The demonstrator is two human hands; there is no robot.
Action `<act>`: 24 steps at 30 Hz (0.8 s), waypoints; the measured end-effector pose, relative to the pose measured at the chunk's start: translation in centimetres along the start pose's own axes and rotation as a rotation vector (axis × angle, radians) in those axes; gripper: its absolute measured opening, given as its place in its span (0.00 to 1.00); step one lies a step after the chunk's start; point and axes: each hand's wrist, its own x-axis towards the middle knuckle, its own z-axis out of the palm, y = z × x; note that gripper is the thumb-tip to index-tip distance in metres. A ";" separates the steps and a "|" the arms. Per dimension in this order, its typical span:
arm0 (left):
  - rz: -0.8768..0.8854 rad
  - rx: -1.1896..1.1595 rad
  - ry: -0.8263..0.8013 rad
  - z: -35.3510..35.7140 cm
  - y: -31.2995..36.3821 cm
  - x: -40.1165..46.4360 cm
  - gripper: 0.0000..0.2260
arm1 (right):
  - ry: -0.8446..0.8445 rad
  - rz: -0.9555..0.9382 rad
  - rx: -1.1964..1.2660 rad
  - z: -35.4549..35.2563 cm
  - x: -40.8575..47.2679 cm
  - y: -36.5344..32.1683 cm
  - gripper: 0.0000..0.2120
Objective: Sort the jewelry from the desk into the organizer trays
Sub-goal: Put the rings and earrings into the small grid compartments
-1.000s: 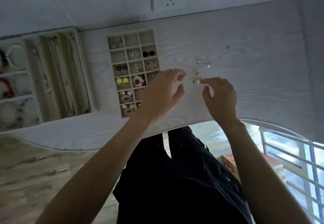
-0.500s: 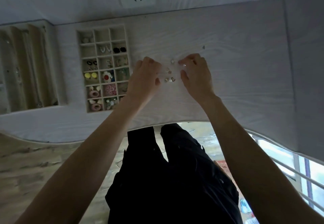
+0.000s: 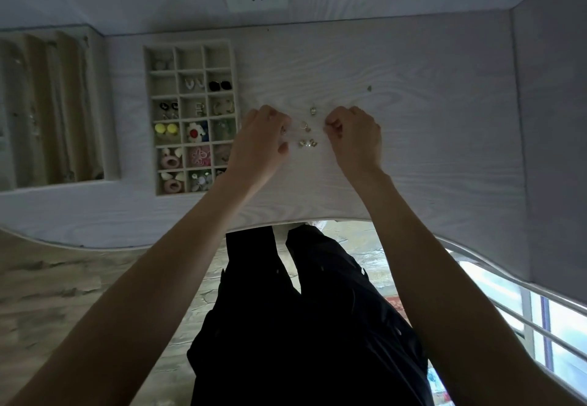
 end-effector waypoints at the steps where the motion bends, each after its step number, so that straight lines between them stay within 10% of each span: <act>1: 0.014 -0.028 0.010 -0.3 -0.1 -0.2 0.15 | 0.018 0.006 0.006 -0.1 -0.2 -0.1 0.06; 10: -0.222 -0.330 0.449 -6.4 -8.7 -4.0 0.12 | 0.035 -0.101 0.488 0.1 0.1 -8.9 0.05; 15: -0.490 -0.635 0.342 -7.5 -15.3 -2.8 0.16 | -0.057 -0.237 0.450 3.6 3.6 -16.6 0.05; 24: -0.360 -0.573 0.192 -8.8 -17.7 -1.5 0.17 | -0.028 -0.224 0.357 7.9 5.9 -21.2 0.06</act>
